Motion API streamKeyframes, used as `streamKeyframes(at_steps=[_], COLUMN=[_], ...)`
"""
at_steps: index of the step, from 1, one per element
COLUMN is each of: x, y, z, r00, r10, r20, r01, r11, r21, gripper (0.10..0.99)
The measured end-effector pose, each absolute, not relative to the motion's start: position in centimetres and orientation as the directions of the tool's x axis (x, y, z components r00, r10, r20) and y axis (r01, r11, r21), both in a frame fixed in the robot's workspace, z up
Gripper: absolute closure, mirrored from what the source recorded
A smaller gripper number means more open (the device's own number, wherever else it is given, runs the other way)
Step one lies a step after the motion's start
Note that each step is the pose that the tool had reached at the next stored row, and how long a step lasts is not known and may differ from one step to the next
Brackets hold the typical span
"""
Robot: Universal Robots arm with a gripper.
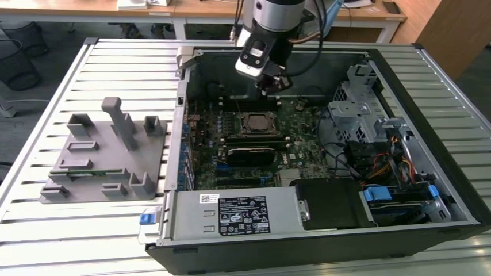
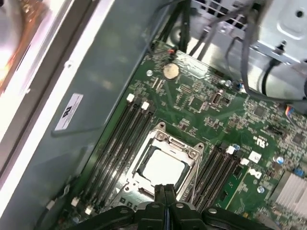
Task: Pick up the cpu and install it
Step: 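Install the first cpu locking lever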
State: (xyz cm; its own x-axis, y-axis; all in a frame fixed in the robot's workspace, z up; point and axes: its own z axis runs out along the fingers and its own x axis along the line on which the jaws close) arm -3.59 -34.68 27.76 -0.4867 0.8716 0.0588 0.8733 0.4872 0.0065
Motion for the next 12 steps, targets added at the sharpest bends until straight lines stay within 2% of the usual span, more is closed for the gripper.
streamKeyframes(at_steps=[12], x=[-3.59], y=[-34.68], z=[27.59], r00=[-0.686], r10=[0.725], r20=[0.059], r01=[0.727], r11=[0.687], r21=[0.006], gripper=[0.98])
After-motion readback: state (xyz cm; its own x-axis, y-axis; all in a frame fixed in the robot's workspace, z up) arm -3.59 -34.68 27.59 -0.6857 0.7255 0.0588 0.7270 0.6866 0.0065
